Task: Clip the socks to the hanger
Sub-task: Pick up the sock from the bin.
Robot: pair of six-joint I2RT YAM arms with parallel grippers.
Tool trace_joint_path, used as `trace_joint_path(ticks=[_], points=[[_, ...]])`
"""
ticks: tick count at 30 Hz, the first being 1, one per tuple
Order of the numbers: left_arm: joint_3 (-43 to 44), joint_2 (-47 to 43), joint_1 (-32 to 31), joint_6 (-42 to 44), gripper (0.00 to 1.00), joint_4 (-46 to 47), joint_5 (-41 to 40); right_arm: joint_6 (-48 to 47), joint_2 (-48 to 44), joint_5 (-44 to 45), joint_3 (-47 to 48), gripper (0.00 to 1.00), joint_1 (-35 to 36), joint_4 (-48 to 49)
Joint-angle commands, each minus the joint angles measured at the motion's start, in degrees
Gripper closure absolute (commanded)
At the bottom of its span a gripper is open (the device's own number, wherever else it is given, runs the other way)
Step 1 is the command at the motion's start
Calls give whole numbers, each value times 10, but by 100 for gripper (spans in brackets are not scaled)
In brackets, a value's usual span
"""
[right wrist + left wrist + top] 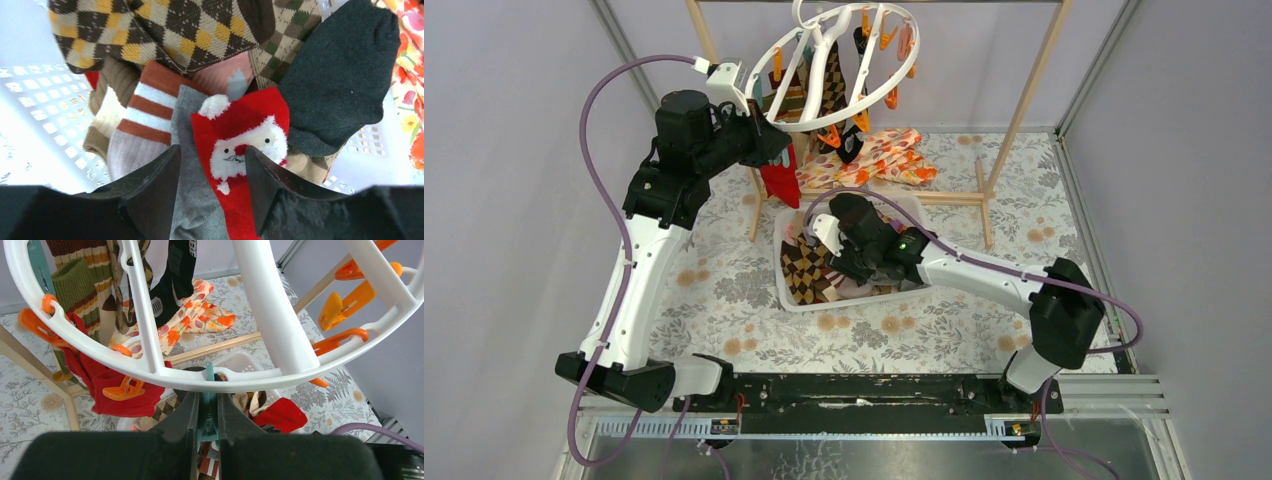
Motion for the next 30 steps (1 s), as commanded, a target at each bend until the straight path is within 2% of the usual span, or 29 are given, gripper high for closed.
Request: trace_joint_path(ticks=[1, 6, 10, 12, 14, 16, 24, 27, 30], points=[[9, -8, 4, 9, 99, -17, 5, -13, 24, 41, 28, 44, 2, 24], [12, -7, 4, 8, 99, -18, 4, -9, 64, 64, 52, 46, 1, 13], [12, -8, 4, 10, 99, -20, 4, -11, 71, 72, 55, 54, 1, 12], [12, -9, 4, 11, 99, -20, 4, -12, 68, 81, 56, 66, 0, 9], [12, -8, 4, 11, 99, -20, 4, -1, 56, 77, 57, 86, -5, 10], [13, -8, 4, 11, 99, -20, 4, 18, 31, 56, 50, 100, -17, 26], [12, -9, 4, 8, 99, -20, 5, 107, -56, -79, 29, 100, -66, 69], [13, -9, 4, 7, 99, -20, 8, 168, -79, -173, 18, 100, -88, 97], [13, -9, 4, 6, 99, -20, 12, 261, -103, -286, -14, 100, -107, 177]])
